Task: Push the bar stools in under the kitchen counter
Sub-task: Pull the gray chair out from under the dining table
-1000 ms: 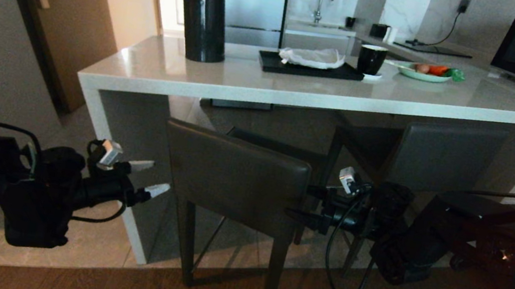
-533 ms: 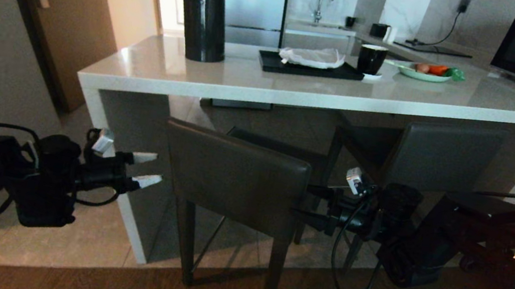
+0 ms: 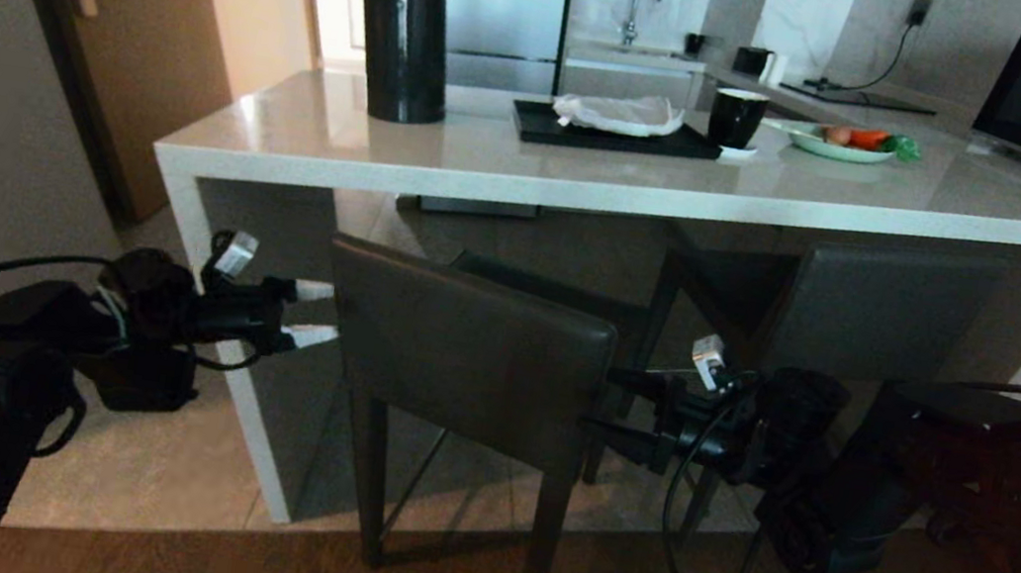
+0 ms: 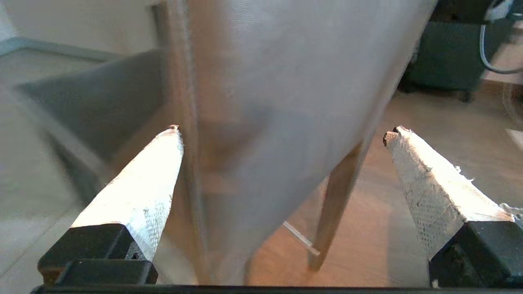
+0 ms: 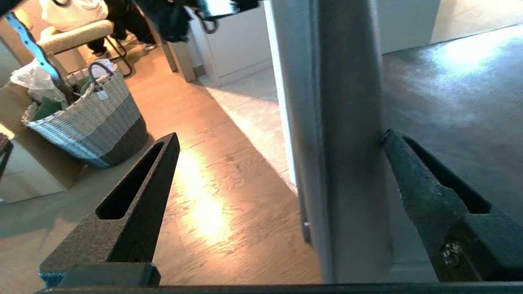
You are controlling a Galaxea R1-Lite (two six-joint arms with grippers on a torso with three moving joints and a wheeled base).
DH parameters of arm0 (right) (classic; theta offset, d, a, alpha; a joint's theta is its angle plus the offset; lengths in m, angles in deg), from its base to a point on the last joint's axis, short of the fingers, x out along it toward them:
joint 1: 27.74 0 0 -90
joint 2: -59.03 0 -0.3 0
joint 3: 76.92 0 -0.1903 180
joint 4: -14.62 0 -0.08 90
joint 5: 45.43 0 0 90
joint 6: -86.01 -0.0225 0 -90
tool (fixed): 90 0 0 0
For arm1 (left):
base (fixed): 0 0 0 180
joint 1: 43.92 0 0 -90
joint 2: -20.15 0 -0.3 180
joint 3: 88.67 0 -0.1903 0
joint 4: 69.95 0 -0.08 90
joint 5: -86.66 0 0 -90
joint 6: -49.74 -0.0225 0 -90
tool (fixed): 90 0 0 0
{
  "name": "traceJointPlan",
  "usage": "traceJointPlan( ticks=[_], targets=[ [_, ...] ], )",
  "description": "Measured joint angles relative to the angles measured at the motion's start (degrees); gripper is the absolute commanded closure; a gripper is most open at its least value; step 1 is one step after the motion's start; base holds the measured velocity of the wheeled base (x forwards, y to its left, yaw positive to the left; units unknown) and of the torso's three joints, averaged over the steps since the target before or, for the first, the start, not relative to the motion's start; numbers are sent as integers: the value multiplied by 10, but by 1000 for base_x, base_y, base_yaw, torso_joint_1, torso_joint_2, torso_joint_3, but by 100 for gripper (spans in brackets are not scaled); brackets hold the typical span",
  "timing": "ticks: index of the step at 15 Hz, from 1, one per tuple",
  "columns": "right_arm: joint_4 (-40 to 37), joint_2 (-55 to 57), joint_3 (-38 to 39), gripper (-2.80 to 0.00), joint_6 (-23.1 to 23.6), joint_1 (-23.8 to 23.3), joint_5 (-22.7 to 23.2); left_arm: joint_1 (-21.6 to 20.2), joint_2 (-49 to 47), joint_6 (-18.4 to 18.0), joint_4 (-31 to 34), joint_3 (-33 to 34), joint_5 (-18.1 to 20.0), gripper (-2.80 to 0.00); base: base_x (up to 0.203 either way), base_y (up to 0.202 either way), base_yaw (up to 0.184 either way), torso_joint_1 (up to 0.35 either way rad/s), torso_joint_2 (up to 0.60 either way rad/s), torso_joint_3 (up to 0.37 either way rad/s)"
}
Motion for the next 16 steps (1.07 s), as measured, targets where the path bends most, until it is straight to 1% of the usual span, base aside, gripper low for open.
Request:
traceJointPlan(
  ticks=[4,7,9,11,13,14,16],
  targets=[
    [-1,-14,16,-280,0,8,-3,27,-29,29,0,-51,-3,-280,0,0,0,0,0,0],
    [0,-19,23,-280,0,8,-1,37,-33,34,0,-61,-1,-280,0,0,0,0,0,0],
    [0,-19,23,-280,1,10,-1,37,-31,30,0,-56,4,-280,0,0,0,0,0,0],
    [1,-18,23,-280,1,13,-1,33,-20,27,0,-31,17,-280,0,0,0,0,0,0],
    [1,-16,23,-280,1,18,-5,29,0,20,0,9,29,-280,0,0,0,0,0,0],
    [1,-15,22,-280,1,21,-5,28,14,14,0,39,33,-280,0,0,0,0,0,0],
    [1,-10,20,-280,1,27,-10,28,49,-16,-1,121,39,-280,0,0,0,0,0,0]
  ],
)
